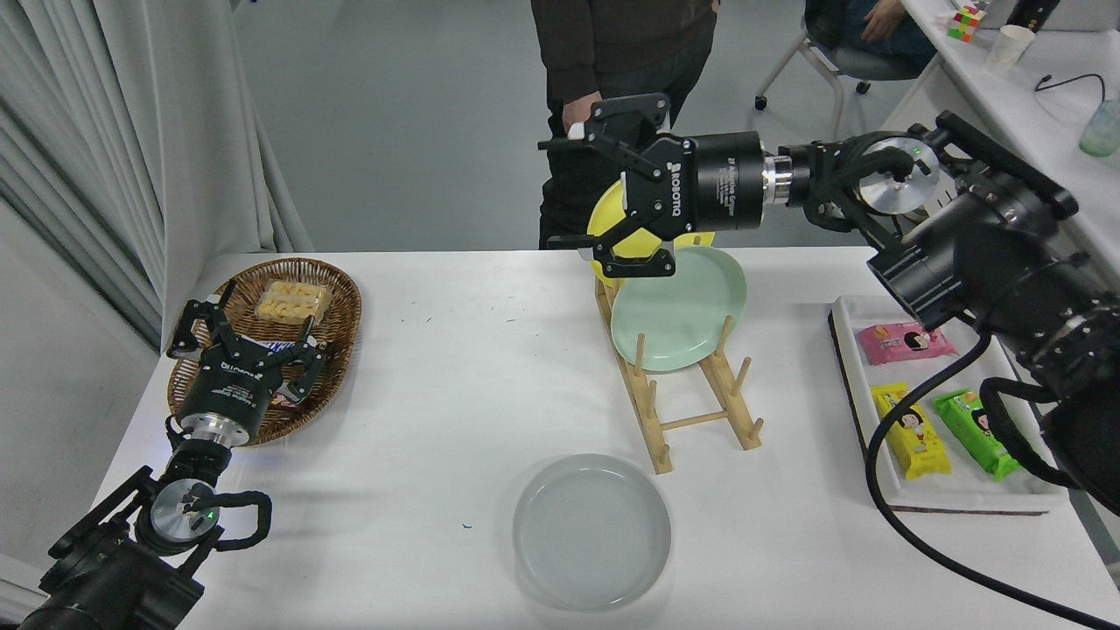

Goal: Place the plate on the table

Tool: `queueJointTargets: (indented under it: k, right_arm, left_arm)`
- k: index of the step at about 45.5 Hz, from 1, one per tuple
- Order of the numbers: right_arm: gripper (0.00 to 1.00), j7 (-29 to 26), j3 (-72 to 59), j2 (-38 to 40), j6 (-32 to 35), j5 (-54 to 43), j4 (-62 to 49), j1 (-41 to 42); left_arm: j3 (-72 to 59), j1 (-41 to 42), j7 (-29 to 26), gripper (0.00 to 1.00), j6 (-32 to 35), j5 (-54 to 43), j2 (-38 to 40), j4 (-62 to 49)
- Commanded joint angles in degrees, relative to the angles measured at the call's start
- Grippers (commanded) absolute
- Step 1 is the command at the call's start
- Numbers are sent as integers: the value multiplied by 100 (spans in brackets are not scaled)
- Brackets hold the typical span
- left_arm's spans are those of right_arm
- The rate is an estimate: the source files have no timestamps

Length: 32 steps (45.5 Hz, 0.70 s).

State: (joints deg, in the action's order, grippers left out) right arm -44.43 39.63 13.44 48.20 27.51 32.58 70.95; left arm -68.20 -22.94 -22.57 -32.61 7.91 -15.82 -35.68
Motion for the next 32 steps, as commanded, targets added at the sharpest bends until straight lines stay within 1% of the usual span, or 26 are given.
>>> queueJointTargets:
  k: [1,6,10,17,23,25,28,32]
  right_arm:
    - [100,1145,326,536,180,-27,38,-415]
    - [100,1708,326,817,180,-140,29,-538]
    - [100,2095,326,1090,180,-483,20,-591]
    - [100,3035,238,1486,180,-1475,-111,-609]
    - [100,4037,168,1451,180,-2433,-787,-626]
    - [100,4283,107,1459,180,-2645,-832,-670]
    - [100,4521,54,1521,180,-2768,-789,-907]
    - [100,4592,63,1547,180,-2777,-823,-1144]
  left_arm:
    - [0,0,-2,98,0,0,0,0]
    - [0,0,7,98,0,0,0,0]
    - [0,0,-2,98,0,0,0,0]
    - [0,0,6,98,0,0,0,0]
    - [0,0,-2,98,0,0,0,0]
    - [0,0,6,98,0,0,0,0]
    - [0,0,-2,98,0,0,0,0]
    - [0,0,-2,98,0,0,0,0]
